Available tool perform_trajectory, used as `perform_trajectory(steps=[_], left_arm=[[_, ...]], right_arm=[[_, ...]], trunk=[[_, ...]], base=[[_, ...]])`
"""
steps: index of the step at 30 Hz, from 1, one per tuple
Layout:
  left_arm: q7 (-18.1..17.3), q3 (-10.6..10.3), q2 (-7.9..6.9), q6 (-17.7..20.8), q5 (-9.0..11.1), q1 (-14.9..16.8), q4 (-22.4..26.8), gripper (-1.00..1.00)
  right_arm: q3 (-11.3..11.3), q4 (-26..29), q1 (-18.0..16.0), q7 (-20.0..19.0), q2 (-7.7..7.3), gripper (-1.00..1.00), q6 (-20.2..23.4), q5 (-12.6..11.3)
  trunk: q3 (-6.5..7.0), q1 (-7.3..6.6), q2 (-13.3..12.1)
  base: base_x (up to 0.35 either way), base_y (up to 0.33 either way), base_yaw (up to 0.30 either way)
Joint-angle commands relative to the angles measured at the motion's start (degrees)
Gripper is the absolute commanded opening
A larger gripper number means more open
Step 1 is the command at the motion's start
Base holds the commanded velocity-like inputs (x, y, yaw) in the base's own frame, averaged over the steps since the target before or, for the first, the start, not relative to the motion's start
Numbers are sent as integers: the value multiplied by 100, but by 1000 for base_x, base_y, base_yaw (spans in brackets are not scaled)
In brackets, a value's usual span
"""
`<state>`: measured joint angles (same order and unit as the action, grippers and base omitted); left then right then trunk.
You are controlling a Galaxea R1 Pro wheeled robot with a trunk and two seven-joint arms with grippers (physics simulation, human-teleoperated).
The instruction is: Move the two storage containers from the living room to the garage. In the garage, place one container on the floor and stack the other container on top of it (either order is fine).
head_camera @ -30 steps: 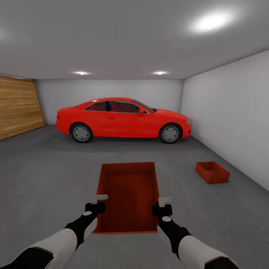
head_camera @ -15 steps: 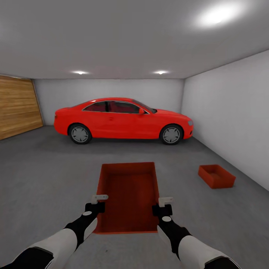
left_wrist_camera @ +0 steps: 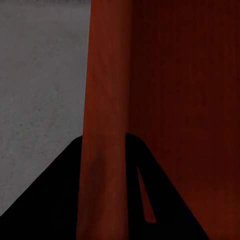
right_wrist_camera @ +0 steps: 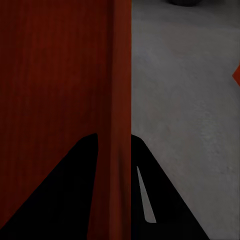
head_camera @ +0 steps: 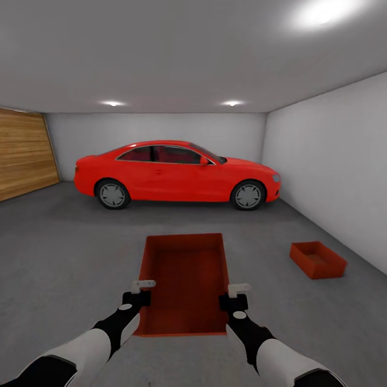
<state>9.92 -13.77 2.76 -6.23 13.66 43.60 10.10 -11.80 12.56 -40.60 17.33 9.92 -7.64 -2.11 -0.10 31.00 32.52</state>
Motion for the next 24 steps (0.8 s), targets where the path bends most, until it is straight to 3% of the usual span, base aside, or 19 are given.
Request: perform_trajectory(steps=[1, 24], left_arm=[[80, 358, -145, -28, 5, 8, 18, -100], [80, 358, -152, -28, 5, 8, 18, -100]], right_arm=[[116, -43, 0, 7, -69, -100, -38, -87], [116, -43, 0, 3, -69, -100, -44, -88]], trunk=[[-1, 5, 2], [-1, 5, 2]], base=[[321, 0, 0], [321, 0, 0]])
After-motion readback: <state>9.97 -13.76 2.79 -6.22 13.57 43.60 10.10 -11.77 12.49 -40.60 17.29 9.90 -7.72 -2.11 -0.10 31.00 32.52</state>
